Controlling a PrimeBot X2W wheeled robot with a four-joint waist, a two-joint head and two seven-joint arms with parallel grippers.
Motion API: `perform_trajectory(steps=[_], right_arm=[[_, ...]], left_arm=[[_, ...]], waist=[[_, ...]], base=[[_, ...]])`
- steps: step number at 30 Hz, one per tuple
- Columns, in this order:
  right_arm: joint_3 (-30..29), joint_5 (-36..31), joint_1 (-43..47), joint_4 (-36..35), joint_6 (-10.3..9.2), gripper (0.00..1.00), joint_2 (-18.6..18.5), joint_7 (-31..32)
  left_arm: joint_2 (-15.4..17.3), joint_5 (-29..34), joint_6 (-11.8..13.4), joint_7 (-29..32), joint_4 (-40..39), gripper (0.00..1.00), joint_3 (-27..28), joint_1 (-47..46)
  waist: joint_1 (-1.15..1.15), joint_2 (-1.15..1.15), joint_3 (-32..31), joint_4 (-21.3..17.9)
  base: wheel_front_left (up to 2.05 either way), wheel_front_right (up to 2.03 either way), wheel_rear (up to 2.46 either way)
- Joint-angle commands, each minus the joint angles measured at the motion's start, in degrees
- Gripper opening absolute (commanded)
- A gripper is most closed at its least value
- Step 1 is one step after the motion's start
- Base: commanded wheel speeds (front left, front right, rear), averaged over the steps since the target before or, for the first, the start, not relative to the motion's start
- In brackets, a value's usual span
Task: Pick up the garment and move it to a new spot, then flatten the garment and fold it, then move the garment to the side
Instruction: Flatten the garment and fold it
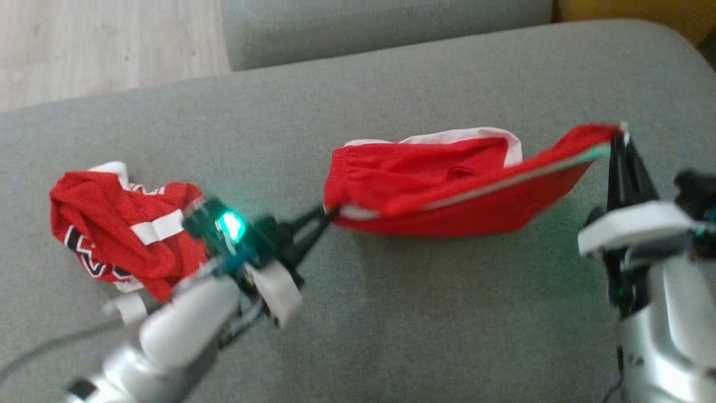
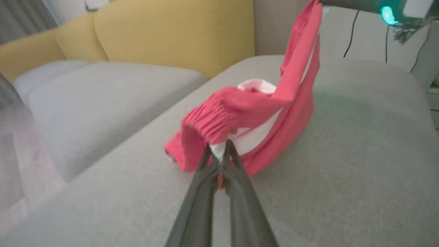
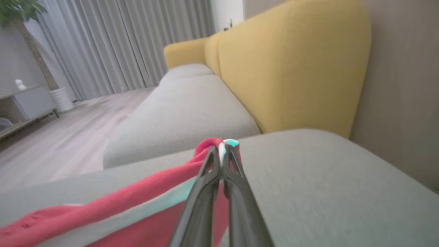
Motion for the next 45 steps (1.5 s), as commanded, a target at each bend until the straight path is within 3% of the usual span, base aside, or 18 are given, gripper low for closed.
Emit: perform_trajectory(steps=[1,9,16,22,28,35,40,45], right_arm=[[2.09,0.15,-4.83,-4.63,0.39,0.0,-0.31,2.06],[4.58,2.1,-18.24,-6.38,0.39,0.0,-0.31,8.56],[2.66,-0.04,-27.29,-4.98,0.39,0.0,-0.31,6.61],[2.11,-2.6,-21.52,-4.48,0.39,0.0,-0.31,8.33],[0.71,-3.35,-15.65,-6.56,0.39,0.0,-0.31,9.85],[1.21,-2.62,-17.47,-9.76,0.39,0.0,-0.31,12.34],[3.19,-1.89,-27.51,-4.89,0.39,0.0,-0.31,11.98],[2.38,-0.55,-42.65,8.33,0.39,0.0,-0.31,9.56]], left_arm=[[3.77,-1.93,0.1,2.4,-3.57,0.0,0.61,-7.57],[10.15,-11.02,0.1,11.63,-7.9,0.0,-5.15,-22.21],[10.99,-15.4,0.1,10.69,-5.26,0.0,-4.42,-33.31],[10.35,-16.96,0.35,11.12,-5.43,0.0,-5.44,-32.36],[12.25,-18.73,0.4,11.73,-9.55,0.0,-6.43,-30.44],[14.05,-19.34,1.15,12.77,-11.41,0.0,-5.29,-31.78],[14.17,-19.26,0.67,14.68,-7.72,0.0,-5.2,-36.88],[12.04,-17.78,0.21,12.0,0.77,0.0,-4.9,-47.3]], waist=[[0.0,0.0,-1.89,0.49],[0.0,0.0,-5.23,0.31],[0.0,0.0,-7.21,0.42],[0.0,0.0,-8.15,0.9],[0.0,0.0,-7.8,1.09],[0.0,0.0,-4.37,0.14],[0.0,0.0,2.41,-1.31],[0.0,0.0,9.91,-2.12]], base=[[0.0,0.0,0.0],[0.0,0.0,0.0],[0.0,0.0,0.0],[0.0,0.0,0.0],[0.0,0.0,0.0],[0.0,0.0,0.0],[0.0,0.0,0.0],[0.0,0.0,0.0]])
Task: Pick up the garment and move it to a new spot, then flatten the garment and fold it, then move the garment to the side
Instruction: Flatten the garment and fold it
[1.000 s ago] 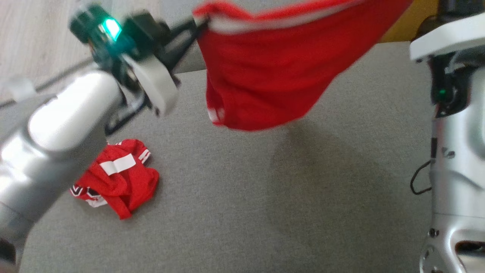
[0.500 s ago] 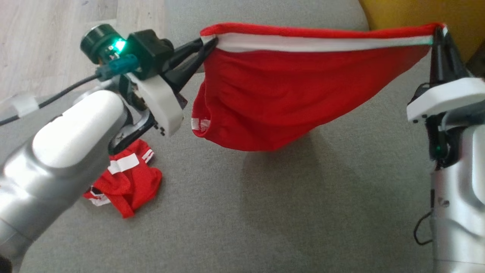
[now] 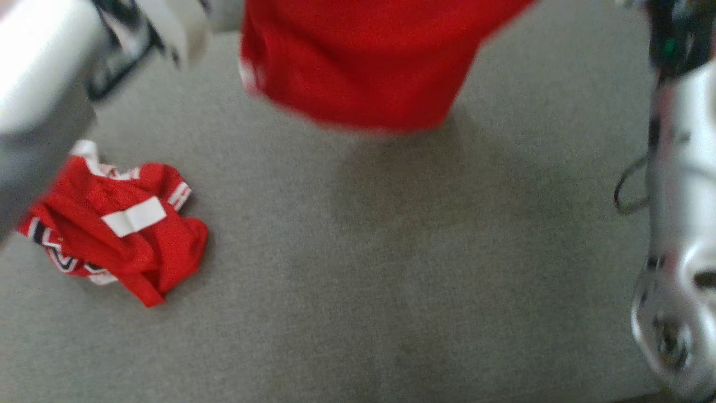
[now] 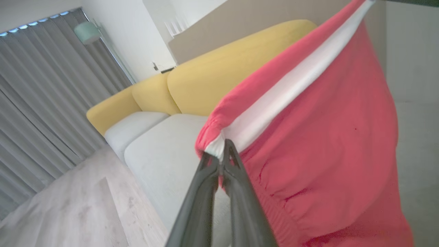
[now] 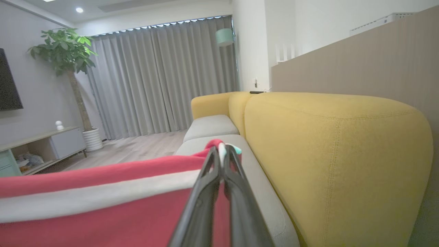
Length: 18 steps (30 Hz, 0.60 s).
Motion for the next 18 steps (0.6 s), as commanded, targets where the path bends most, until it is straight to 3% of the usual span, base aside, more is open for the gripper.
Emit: perform_trajectory(steps=[1,5,11,14,18], right_arm=[[0.51,-0.84,-5.54,0.95,0.39,0.0,0.4,-1.78],[-2.74,-2.98,-16.33,9.77,0.39,0.0,0.4,-10.7],[-6.75,-5.46,-23.53,17.8,0.39,0.0,0.4,-18.33],[-7.86,-6.41,-22.96,23.83,0.39,0.0,0.36,-19.53],[-6.96,-9.16,-18.76,30.99,0.39,0.0,-0.86,-19.27]], left_arm=[[0.63,1.19,0.14,-1.79,1.4,0.0,3.51,-7.02],[-2.33,4.38,0.1,-8.69,9.01,0.0,3.93,-15.57],[-6.92,6.17,0.12,-16.28,16.08,0.0,5.06,-21.32],[-9.65,6.1,0.09,-18.14,17.99,0.0,3.26,-19.02],[-10.62,3.34,0.07,-18.58,16.0,0.0,-1.11,-11.91]], waist=[[-0.02,0.0,6.23,-1.07],[-0.02,0.0,9.61,-1.26],[-0.02,0.0,12.26,-1.06],[-0.02,0.0,13.59,-0.93],[-0.02,0.0,13.79,-0.46]], base=[[0.0,0.0,0.0],[0.0,0.0,0.0],[0.0,0.0,0.0],[0.0,0.0,0.0],[0.0,0.0,0.0]])
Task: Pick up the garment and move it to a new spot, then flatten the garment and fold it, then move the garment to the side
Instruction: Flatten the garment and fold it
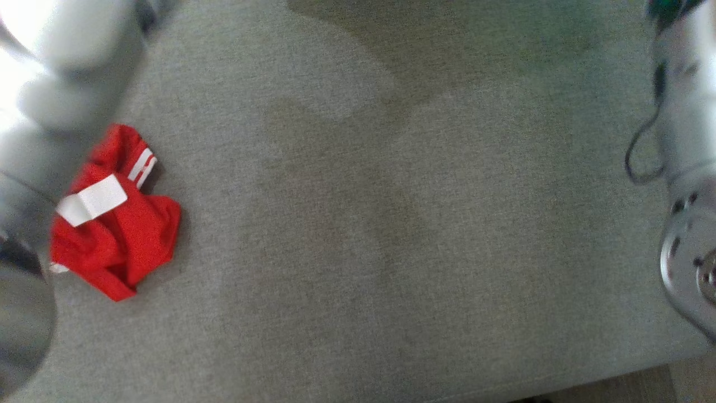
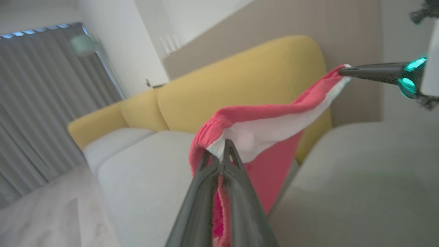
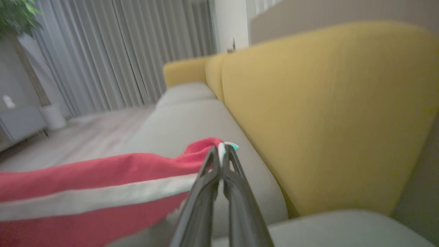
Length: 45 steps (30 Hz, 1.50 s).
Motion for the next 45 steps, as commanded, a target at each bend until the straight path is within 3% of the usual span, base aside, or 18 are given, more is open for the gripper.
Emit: perform_trajectory(steps=[1,5,12,23,34,45], right_arm=[[1.5,-1.29,0.78,0.57,0.39,0.0,-0.36,0.59],[4.33,-2.5,4.46,6.65,0.39,0.0,-2.39,3.84],[8.66,0.82,11.67,9.73,0.39,0.0,-5.98,10.41],[16.65,10.13,21.95,9.81,0.39,0.0,-10.47,16.94],[23.0,20.37,31.9,2.81,0.39,0.0,-15.2,21.43],[22.01,29.57,40.84,-13.3,0.39,0.0,-21.8,24.89]], left_arm=[[1.6,-0.63,0.11,-0.2,-2.1,0.0,-0.9,0.6],[3.61,-1.58,0.11,-0.23,-6.29,0.0,-6.16,6.84],[5.43,-4.28,0.11,-0.24,-10.55,0.0,-8.33,17.7],[2.24,-4.48,0.45,0.27,-11.94,0.0,-9.21,30.33],[-0.18,-3.8,4.16,1.63,-16.97,0.0,-9.33,39.94],[-0.22,-5.36,9.81,3.21,-25.83,0.0,-8.28,46.32]], waist=[[-0.01,0.0,-0.1,0.22],[-0.01,0.0,-1.33,0.47],[-0.01,0.0,-6.53,0.65],[-0.01,0.0,-15.35,0.52],[-0.01,0.0,-21.11,-0.22],[-0.01,0.0,-19.9,-0.59]], base=[[0.0,0.0,0.0],[0.0,0.0,0.0],[0.0,0.0,0.0],[0.0,0.0,0.0],[0.0,0.0,0.0],[0.0,0.0,0.0]])
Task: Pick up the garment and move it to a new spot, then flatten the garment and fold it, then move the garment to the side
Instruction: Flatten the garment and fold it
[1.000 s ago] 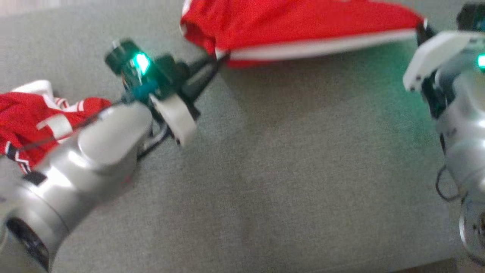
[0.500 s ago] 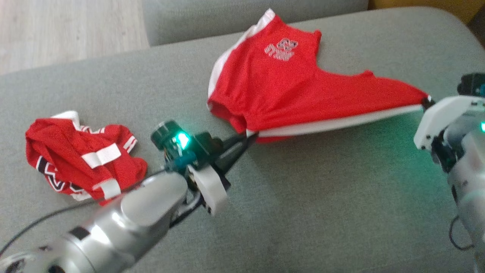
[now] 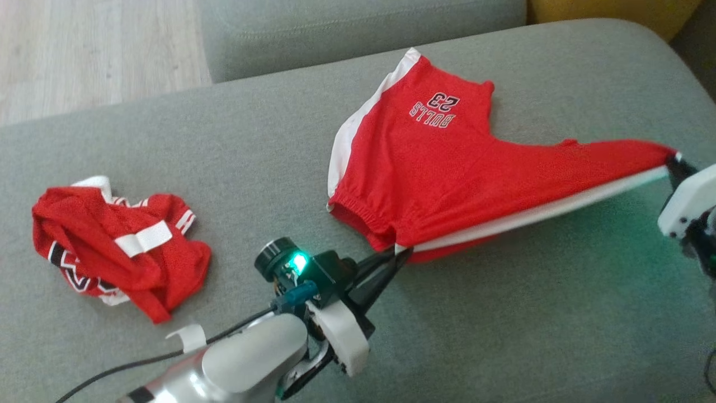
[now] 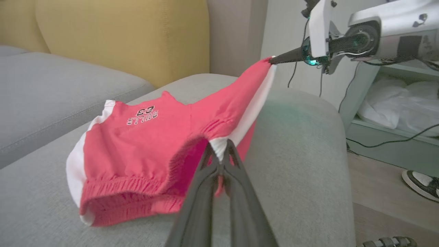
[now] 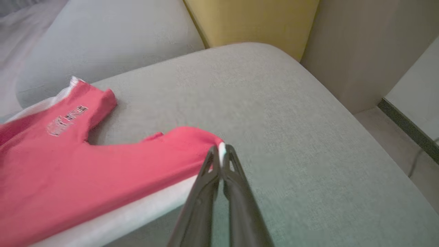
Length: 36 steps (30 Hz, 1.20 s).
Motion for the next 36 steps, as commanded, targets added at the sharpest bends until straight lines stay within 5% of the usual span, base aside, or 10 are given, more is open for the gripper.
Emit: perform_trajectory(steps=[1,14,24,36], right_arm=[[-0.23,0.05,-1.17,-2.79,0.37,0.0,-2.02,-0.35],[-10.3,-8.51,-10.18,-11.12,0.37,0.0,3.48,0.61],[-12.9,-17.44,-22.5,-5.61,0.37,0.0,6.51,0.85],[-14.43,-23.22,-31.32,3.63,0.37,0.0,5.94,-2.17]], left_arm=[[1.07,-0.46,0.69,-0.47,-1.25,0.0,2.88,-2.52],[-1.52,0.29,3.72,-0.78,1.23,0.0,6.57,-9.36],[-5.1,0.72,3.31,-1.57,4.18,0.0,7.39,-13.2],[-9.39,2.07,1.57,-2.55,8.18,0.0,6.79,-16.92]], waist=[[0.0,0.0,0.96,0.54],[0.0,0.0,8.7,7.63],[0.0,0.0,15.16,13.62],[0.0,0.0,20.53,18.38]], base=[[0.0,0.0,0.0],[0.0,0.0,0.0],[0.0,0.0,0.0],[0.0,0.0,0.0]])
